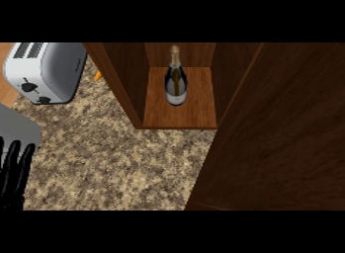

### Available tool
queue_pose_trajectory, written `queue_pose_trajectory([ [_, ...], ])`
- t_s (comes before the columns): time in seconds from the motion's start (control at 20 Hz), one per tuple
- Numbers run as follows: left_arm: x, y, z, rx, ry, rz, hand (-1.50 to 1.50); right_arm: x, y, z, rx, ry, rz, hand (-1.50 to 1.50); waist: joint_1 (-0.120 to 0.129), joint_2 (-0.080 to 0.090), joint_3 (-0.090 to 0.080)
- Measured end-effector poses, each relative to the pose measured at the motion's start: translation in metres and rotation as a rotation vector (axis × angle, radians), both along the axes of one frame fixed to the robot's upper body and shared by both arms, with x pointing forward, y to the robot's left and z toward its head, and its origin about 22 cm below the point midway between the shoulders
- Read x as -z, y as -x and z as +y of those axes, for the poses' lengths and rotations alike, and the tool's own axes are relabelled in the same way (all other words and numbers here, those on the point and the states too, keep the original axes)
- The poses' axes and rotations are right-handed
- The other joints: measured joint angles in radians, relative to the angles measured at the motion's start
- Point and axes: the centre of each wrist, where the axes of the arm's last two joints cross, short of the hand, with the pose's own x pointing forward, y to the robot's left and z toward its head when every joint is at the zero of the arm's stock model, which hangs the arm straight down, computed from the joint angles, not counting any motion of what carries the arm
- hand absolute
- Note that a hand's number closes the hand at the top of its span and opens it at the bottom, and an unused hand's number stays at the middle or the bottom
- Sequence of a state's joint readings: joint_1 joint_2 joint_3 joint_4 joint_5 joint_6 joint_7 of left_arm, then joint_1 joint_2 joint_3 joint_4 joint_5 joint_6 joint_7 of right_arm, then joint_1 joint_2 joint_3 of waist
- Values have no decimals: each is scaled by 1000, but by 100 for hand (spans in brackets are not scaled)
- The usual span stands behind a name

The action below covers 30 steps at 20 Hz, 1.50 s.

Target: Pick up the wine, place it into the cabinet and close the cabinet

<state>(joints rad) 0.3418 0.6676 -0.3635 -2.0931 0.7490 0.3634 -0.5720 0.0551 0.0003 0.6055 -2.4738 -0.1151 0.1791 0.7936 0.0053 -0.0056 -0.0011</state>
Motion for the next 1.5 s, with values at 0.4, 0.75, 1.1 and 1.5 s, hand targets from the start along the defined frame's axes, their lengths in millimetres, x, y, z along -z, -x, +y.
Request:
queue_pose_trajectory([
  [0.4, -2, 1, 40, -14, -17, 10, -150, 0, 10, 19, 15, -19, 3, 150, 0, -2, 0],
  [0.75, -16, -5, 61, 1, -29, 8, -150, -1, 13, 35, 91, -47, -7, 150, -1, -5, -2],
  [1.1, -19, -12, 70, 24, -9, 19, -150, -5, 13, 42, 127, -21, -99, 150, 4, -3, -3],
  [1.5, -19, -18, 68, 59, 23, 21, -150, -12, 7, 52, 100, 6, -164, 150, 19, 3, -3],
])
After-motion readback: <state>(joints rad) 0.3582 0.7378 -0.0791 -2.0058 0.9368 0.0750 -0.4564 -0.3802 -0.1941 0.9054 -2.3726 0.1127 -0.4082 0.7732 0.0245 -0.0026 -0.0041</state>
